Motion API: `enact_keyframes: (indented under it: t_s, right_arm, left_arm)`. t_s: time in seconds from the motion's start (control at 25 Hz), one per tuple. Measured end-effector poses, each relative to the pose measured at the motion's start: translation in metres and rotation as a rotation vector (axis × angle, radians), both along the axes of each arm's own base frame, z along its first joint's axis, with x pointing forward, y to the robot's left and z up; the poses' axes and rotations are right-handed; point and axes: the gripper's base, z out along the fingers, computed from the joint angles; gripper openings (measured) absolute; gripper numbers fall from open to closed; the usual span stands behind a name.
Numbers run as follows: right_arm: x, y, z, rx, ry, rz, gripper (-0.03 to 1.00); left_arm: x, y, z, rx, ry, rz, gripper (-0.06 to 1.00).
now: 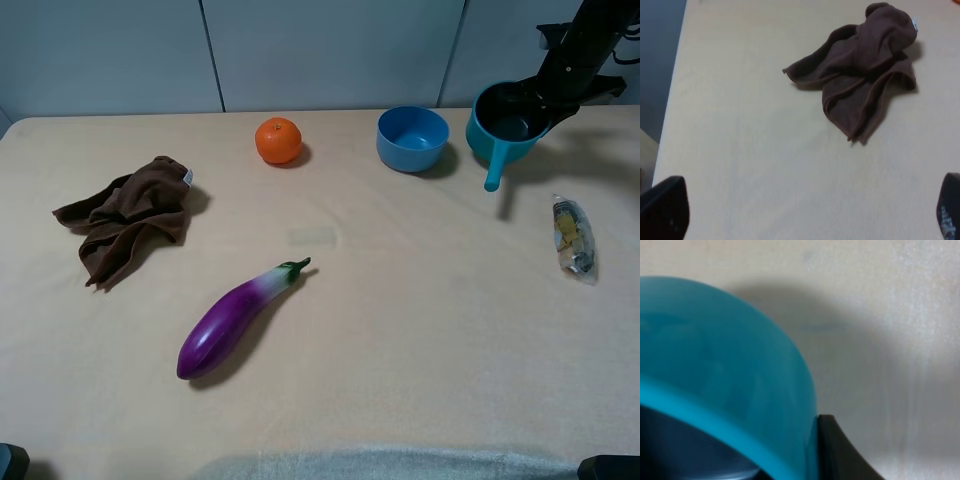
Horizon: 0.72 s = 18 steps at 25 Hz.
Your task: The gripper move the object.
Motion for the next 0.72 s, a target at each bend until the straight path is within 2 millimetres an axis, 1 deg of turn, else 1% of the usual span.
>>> enact_keyframes:
  t_s: [0.2, 0.36, 0.48, 0.6, 0.64, 0.72]
  right_arm:
    - [0.0, 0.0, -0.004, 0.0, 0.008, -0.003, -0.01]
    - [0.001, 0.001, -0.014, 0.02, 0.026, -0.01, -0.01]
    - [0.001, 0.002, -0.018, 0.031, 0.034, -0.015, 0.01]
    - [0.001, 0.003, -0.019, 0.033, 0.035, -0.016, 0.1]
    - [0.001, 0.003, -0.019, 0.033, 0.034, -0.016, 0.16]
    - [0.001, 0.003, -0.019, 0.033, 0.035, -0.016, 0.31]
  left_arm:
    - [0.0, 0.0, 0.0, 0.0, 0.0, 0.0, 0.99]
    - [0.0, 0.0, 0.0, 0.0, 0.0, 0.0, 0.99]
    - [0.0, 0.0, 0.0, 0.0, 0.0, 0.0, 0.99]
    - [0.0, 0.0, 0.0, 0.0, 0.0, 0.0, 0.99]
    - [0.0, 0.0, 0.0, 0.0, 0.0, 0.0, 0.99]
    - [0.0, 0.0, 0.0, 0.0, 0.0, 0.0, 0.99]
